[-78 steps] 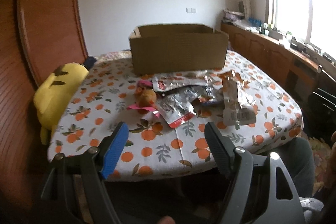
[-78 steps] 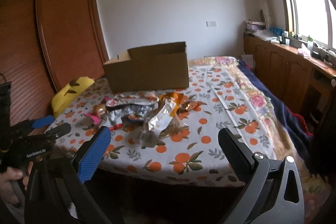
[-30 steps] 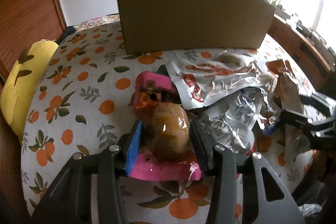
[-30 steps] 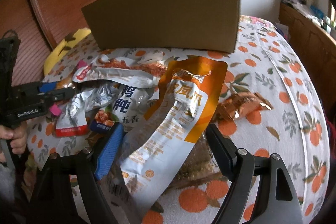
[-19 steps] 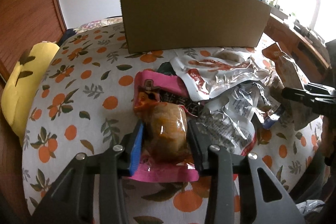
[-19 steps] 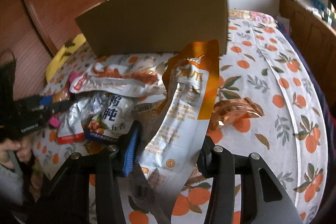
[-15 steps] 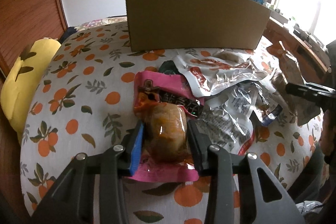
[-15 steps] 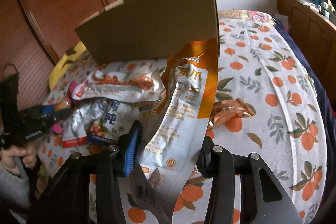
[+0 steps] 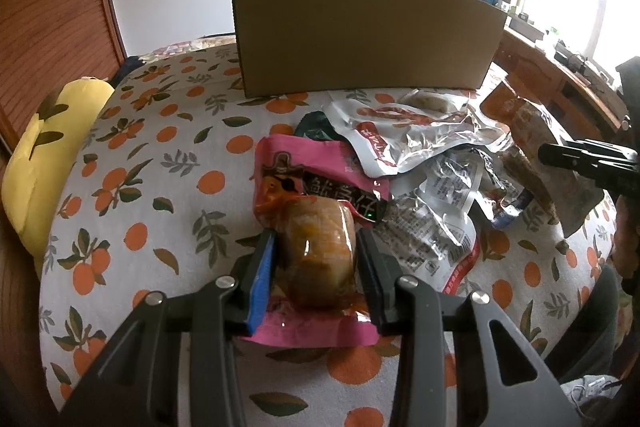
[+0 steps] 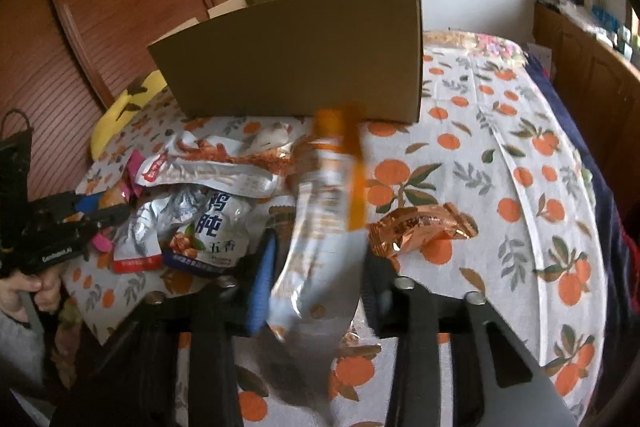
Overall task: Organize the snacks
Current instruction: 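Carry the pink packet with the left tool while the right tool carries the jerky bag into the box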
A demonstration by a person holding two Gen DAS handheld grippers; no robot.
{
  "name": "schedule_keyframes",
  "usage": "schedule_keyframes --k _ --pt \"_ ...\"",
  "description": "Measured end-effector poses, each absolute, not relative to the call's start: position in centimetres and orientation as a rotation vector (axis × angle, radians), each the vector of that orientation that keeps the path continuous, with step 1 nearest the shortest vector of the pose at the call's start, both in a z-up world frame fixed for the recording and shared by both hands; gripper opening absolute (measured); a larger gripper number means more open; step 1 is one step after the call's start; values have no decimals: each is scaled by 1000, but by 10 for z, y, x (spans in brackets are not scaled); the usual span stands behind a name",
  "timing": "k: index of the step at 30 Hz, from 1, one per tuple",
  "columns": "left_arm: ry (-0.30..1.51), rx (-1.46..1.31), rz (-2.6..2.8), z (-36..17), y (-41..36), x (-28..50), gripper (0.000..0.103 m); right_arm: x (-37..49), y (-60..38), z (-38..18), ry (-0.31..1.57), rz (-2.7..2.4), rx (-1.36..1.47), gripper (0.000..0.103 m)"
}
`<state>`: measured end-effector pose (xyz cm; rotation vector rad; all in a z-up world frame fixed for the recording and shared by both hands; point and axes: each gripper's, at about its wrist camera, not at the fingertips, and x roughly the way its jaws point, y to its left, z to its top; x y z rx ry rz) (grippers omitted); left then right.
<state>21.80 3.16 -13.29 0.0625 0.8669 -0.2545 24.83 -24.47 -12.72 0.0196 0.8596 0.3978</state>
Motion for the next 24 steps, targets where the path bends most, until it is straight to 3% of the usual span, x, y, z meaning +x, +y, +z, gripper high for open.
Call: schedule_keyframes --k 8,12,24 --pt "854 50 -256 -131 34 215 38 244 -249 -121 838 406 26 27" --pt "833 32 -257 -125 37 211 38 240 -252 -107 807 424 43 16" --pt "768 28 -256 -98 41 203 38 233 -249 -84 758 463 30 15"
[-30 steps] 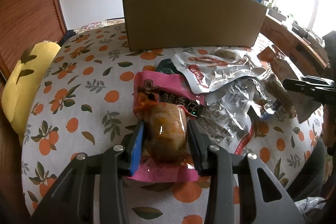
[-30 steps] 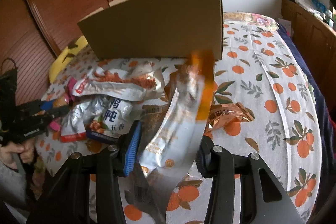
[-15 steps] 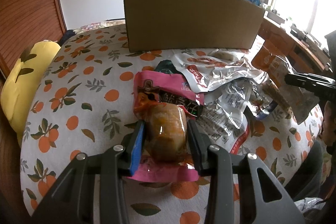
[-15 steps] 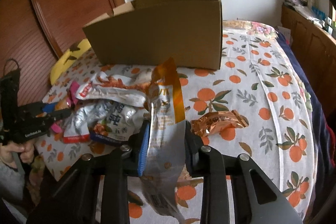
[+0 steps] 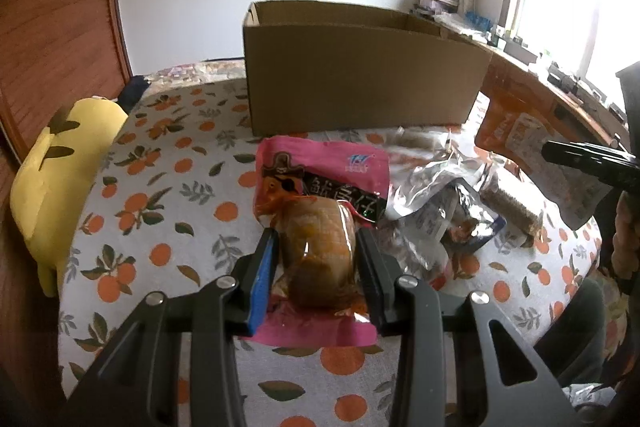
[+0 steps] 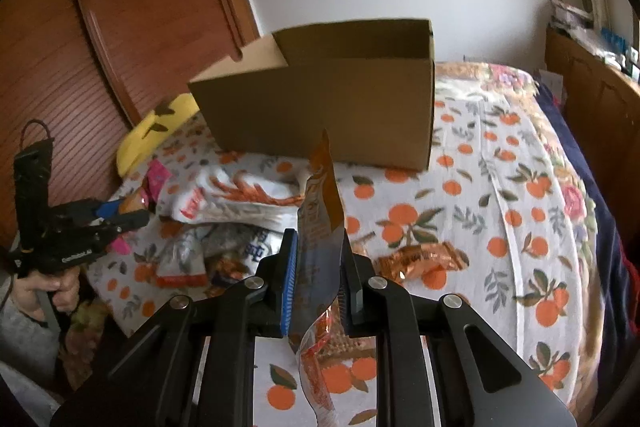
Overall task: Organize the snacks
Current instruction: 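Carry the pink packet with the left tool while the right tool carries the jerky bag into the box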
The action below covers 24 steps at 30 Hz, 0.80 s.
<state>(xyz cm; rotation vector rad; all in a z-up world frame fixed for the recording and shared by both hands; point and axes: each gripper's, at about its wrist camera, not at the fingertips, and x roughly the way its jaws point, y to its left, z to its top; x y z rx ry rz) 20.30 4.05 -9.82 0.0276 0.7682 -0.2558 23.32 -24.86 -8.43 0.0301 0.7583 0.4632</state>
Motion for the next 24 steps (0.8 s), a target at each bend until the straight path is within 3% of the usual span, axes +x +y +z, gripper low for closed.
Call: schedule_keyframes --k 12,24 --pt "696 28 -255 -62 45 217 38 237 -247 -56 704 497 31 15" --pt "589 57 -300 -4 21 293 38 294 -248 -6 596 511 -2 15"
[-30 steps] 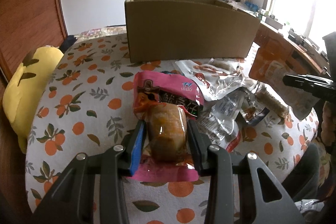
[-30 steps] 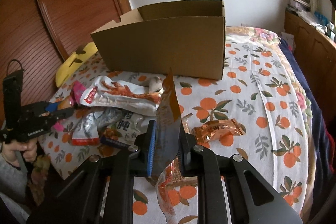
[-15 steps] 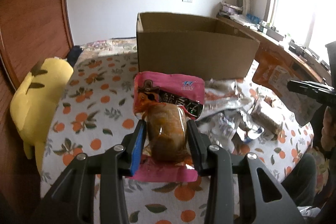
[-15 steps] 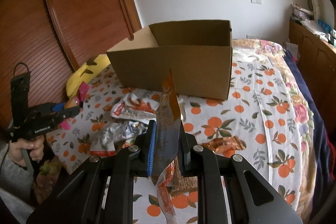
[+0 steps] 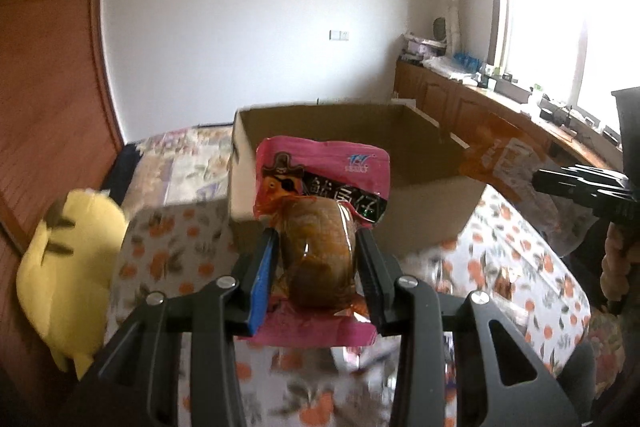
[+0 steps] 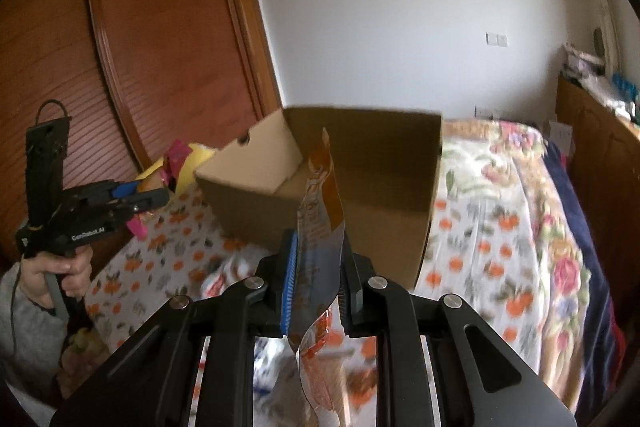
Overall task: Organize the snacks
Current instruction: 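Carry the pink packet with the left tool while the right tool carries the jerky bag into the box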
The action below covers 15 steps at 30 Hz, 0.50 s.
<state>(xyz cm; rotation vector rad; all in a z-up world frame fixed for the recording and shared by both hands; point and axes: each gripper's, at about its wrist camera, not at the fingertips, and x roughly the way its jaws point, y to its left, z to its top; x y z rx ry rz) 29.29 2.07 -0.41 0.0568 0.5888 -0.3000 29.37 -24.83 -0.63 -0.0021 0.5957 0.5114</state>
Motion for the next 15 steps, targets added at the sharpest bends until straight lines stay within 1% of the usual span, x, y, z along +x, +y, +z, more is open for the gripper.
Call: schedule_keyframes --k 7,11,15 --pt "553 90 -313 16 2 345 38 357 -241 12 556 534 -14 15" --pt "548 103 -321 21 -9 375 38 390 -227 12 555 554 -22 15" --pt "563 105 -332 15 -17 401 38 418 -213 4 571 565 -34 15"
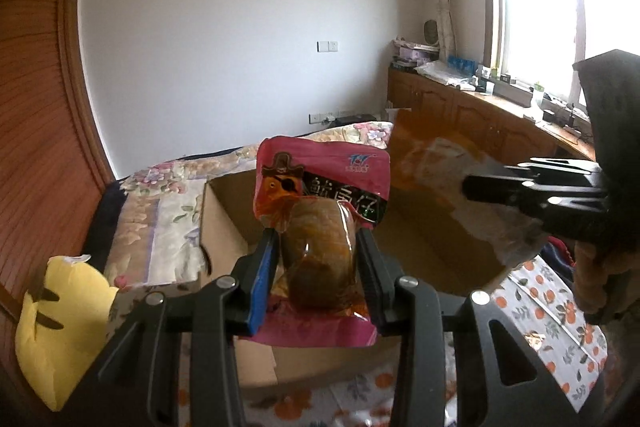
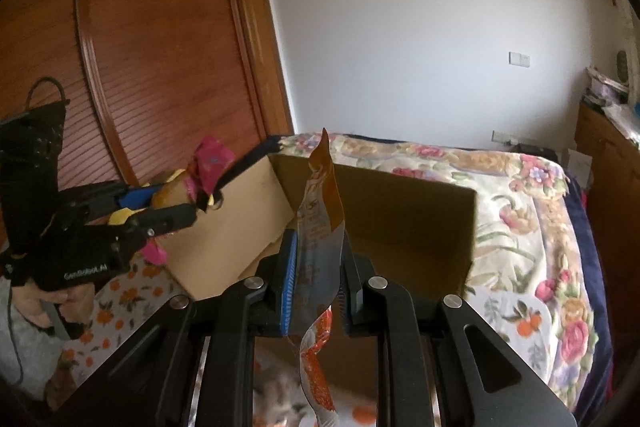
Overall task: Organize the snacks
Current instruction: 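Carry the pink packet with the left tool while the right tool carries the jerky bag into the box, then open both tools to drop the packets into the box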
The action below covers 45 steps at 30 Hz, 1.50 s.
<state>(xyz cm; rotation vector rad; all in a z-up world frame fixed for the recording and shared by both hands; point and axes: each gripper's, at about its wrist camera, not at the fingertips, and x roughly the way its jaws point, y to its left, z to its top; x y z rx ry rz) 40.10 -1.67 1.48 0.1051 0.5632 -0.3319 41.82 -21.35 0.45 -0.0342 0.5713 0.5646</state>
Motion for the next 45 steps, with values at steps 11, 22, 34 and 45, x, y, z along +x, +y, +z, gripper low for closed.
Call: schedule_keyframes --k 11,22,34,45 --pt "643 110 -352 -18 -31 436 39 446 -195 -31 640 540 -85 16" --pt "667 144 -346 -23 -39 428 44 455 -192 -52 690 506 -111 17" --pt "674 142 -321 -8 -39 396 53 427 -213 -39 663 489 -56 23" --pt "654 165 -310 22 -41 341 61 360 -232 -12 640 458 -51 25"
